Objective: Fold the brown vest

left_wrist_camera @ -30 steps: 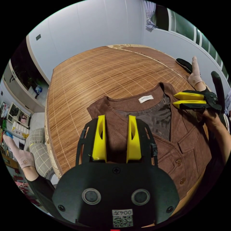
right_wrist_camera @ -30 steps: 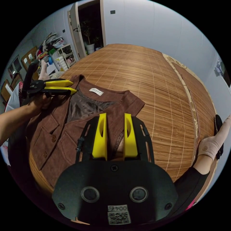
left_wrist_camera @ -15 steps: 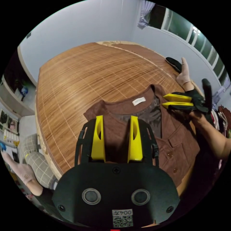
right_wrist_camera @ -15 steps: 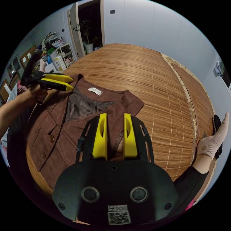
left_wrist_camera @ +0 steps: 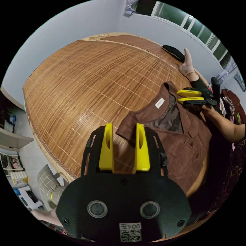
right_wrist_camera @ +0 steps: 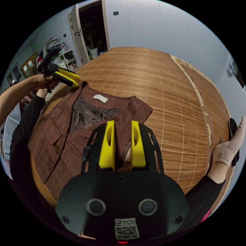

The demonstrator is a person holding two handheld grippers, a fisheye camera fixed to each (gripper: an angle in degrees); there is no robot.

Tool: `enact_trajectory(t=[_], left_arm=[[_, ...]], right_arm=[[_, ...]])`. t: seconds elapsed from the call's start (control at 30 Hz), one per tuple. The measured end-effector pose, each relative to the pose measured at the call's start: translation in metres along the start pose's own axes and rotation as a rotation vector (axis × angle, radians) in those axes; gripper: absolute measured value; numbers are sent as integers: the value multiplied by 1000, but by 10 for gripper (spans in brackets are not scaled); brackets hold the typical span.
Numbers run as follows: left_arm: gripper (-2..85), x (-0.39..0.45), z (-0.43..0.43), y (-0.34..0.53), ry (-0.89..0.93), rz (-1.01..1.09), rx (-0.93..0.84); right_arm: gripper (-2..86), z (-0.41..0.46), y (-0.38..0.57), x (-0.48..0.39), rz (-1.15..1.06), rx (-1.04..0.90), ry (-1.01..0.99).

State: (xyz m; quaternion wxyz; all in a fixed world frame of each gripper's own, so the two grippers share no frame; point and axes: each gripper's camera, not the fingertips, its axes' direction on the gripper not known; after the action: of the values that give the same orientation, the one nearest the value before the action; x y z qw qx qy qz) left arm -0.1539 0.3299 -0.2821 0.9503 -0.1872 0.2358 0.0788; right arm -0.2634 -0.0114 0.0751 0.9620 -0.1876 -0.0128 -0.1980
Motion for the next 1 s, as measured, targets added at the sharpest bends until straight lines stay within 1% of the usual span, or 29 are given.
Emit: enact_trajectory(t=[0.17,0.4,0.43,0.5,0.57,0.63,0.8,0.9,0.97,1.0], left_arm=[[109,-5,5,-1,24,-8,36],[94,6,7,9,-9,-11,62],[82,11,7,10,5,10,48],[60,14,6,9,44,-14,29],[40,25,-4,14,45,-12,71],[32,35,-15,18,16,-8,85],[23,84,-53,44,-7,0,186],[19,131,-58,72,-69,36,241],[17,170,-44,93,-220,73,242],[17,179,-38,98,-254,83,237]], right_arm=[[101,-1,-1,9,3,0,-2],[98,-4,0,20,10,0,-1],[98,-5,0,22,10,0,-1],[97,-6,0,25,12,1,0],[95,-7,1,30,15,1,-4],[94,-9,2,34,19,2,-9],[88,-13,4,45,35,4,-25],[87,-16,6,51,39,6,-30],[88,-18,9,54,38,8,-36],[88,-19,9,55,38,9,-38]])
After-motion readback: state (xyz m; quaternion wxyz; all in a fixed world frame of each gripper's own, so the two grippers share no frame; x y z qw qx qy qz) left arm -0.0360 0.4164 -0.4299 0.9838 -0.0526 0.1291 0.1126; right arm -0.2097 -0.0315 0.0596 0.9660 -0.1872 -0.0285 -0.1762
